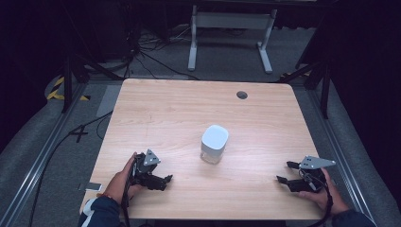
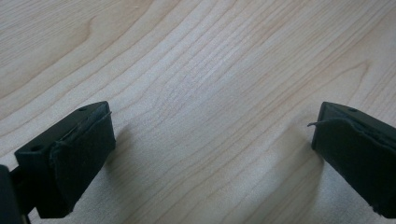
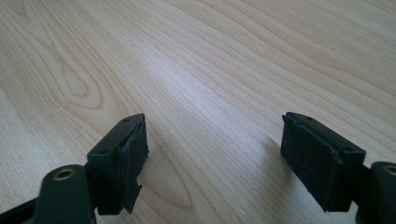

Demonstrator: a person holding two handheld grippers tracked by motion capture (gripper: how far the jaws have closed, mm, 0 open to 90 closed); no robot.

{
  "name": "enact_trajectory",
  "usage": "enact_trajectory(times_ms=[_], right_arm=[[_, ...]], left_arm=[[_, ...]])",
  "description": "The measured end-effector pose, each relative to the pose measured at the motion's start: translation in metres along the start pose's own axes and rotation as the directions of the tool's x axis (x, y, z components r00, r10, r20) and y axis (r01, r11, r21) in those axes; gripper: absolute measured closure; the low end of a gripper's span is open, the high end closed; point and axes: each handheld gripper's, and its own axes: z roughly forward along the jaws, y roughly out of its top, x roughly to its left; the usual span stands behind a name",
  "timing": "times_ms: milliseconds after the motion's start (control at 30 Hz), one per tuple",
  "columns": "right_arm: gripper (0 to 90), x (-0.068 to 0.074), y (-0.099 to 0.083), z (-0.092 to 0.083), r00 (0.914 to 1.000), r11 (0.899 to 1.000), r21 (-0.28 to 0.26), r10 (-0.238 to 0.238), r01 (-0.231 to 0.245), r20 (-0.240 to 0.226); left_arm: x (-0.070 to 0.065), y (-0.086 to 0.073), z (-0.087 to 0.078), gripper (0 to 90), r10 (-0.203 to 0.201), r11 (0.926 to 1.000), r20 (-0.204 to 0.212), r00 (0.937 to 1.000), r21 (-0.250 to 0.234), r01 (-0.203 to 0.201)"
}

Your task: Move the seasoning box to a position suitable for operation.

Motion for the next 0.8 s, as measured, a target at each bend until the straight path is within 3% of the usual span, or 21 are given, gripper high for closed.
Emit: enact_trajectory(times_ms=[200,333,667,800], right_arm=[[25.8,-0.001,0.001,-0.001,1.0,1.0,0.013,0.0,0.0,-0.002],[39.5,-0.004,0.006,0.0,0.9998,1.0,0.015,0.018,-0.018,-0.01],[56.4,-0.003,0.024,0.0,0.9995,0.999,-0.03,0.023,-0.024,-0.02],[70.6,0.002,0.04,0.004,0.9997,0.999,-0.038,-0.006,0.005,-0.025]], left_arm=[[0.001,0.001,0.0,0.0,-0.005,1.0,-0.011,0.9999,-0.002,0.005],[0.002,0.0,0.0,0.0,-0.002,1.0,-0.016,0.9999,-0.001,0.002],[0.002,0.0,0.0,0.2,0.002,1.0,-0.017,0.9999,-0.001,-0.002],[0.002,0.001,0.0,0.2,0.011,0.9999,-0.005,0.9999,0.001,-0.011]])
